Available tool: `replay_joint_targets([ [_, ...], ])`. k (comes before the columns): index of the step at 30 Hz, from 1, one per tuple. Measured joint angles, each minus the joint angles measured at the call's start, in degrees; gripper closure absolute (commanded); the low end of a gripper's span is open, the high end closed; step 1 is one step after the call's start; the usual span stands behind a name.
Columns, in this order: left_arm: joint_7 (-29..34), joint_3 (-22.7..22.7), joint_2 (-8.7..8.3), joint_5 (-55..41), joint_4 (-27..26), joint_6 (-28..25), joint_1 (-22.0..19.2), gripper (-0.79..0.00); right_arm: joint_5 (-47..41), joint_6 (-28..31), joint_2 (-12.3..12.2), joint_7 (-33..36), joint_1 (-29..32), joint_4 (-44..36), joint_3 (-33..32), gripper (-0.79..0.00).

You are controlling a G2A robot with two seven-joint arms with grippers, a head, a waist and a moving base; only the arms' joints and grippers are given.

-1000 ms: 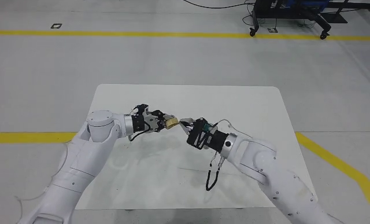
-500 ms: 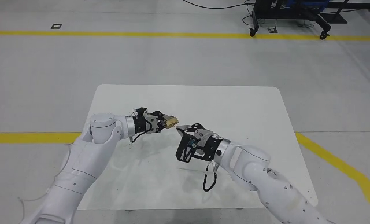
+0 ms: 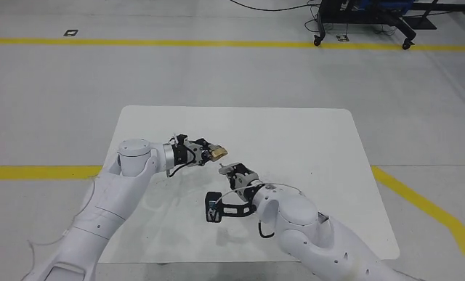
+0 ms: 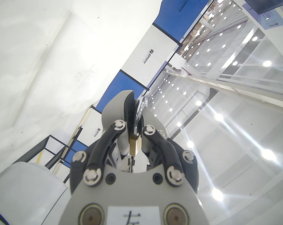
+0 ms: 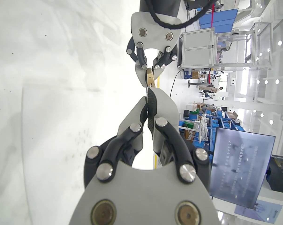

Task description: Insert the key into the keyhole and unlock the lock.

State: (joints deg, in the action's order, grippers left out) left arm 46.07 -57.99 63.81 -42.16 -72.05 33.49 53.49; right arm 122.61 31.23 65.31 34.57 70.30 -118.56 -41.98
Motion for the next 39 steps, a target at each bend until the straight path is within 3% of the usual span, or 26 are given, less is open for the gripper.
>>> replay_joint_targets([
  [20, 0.9, 0.6, 0.19, 0.7, 0.4, 0.1, -0.2, 0.000, 2.5, 0.3, 4.0, 9.2, -3.6, 4.0, 3.6, 0.000],
  [34, 1.5, 0.6, 0.23, 0.5, 0.7, 0.8, -0.4, 0.000, 1.9, 2.5, 5.9, 10.4, -4.7, 5.9, 3.7, 0.000],
  [39, 2.1, 0.6, 0.22, 0.5, 0.8, 0.9, -0.5, 0.000, 0.0, 3.2, 6.3, 7.7, -4.4, 5.6, 2.8, 0.000],
])
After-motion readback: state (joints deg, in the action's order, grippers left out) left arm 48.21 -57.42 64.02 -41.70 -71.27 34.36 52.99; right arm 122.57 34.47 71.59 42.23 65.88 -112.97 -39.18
